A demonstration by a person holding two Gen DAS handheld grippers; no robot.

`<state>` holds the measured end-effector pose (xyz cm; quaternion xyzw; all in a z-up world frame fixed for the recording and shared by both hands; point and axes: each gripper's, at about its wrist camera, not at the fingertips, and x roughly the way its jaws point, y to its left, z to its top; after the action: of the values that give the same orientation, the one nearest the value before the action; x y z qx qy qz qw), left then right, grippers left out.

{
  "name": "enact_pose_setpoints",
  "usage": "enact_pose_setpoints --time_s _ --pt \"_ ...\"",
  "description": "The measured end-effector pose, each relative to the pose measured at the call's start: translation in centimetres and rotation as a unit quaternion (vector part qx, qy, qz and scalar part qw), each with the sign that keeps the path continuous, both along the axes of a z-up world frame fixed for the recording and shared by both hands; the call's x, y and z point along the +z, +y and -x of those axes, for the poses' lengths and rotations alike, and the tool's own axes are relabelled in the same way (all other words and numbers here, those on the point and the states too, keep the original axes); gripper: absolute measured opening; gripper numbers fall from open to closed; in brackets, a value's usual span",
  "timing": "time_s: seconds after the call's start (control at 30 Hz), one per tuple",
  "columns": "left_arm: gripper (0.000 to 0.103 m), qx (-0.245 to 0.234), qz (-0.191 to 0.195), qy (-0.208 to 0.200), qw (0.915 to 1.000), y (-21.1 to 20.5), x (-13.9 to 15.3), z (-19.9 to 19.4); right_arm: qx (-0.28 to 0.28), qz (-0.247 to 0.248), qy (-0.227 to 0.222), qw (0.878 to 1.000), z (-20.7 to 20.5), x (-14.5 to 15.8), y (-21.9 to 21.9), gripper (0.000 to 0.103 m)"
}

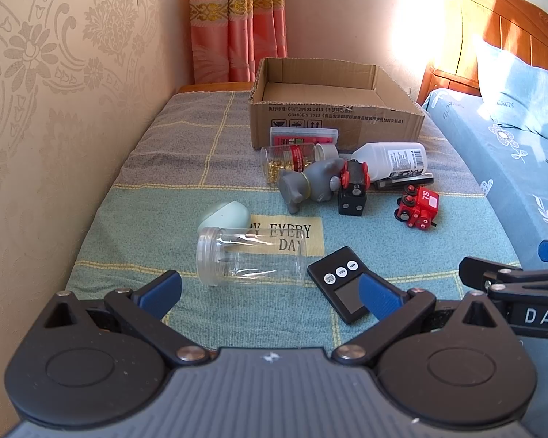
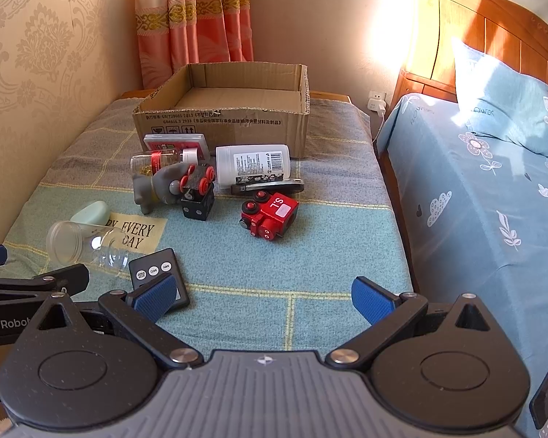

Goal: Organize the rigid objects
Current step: 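Reach the right tool to the black timer while the left tool approaches the clear jar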

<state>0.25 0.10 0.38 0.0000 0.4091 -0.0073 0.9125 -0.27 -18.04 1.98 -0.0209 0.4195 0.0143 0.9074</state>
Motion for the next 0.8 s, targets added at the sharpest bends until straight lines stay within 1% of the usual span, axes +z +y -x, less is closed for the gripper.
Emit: enact_pose_setpoints --time_s 0.4,0.6,0.7,0.8 --pt "0.102 -0.006 -0.005 -0.004 1.0 0.0 -0.1 -0.5 0.007 0.01 -0.006 1.0 -0.3 0.1 0.3 0.103" --pt "0.102 -0.01 0.0 -0.006 0.9999 0.4 -0.3 -0.9 0.019 0.012 -0.01 1.0 -0.7 0.1 0.6 0.103" --pt "0.102 -0.008 0.007 -0.008 0.9999 0.9 -0.4 -1.2 0.042 0.0 -0.014 0.999 -0.9 0.0 0.9 0.103" --pt "0.102 -0.001 0.01 -0.013 0.9999 1.6 -0.4 -1.5 0.086 -0.024 -0.02 0.996 -1.0 -0.4 1.0 0.103"
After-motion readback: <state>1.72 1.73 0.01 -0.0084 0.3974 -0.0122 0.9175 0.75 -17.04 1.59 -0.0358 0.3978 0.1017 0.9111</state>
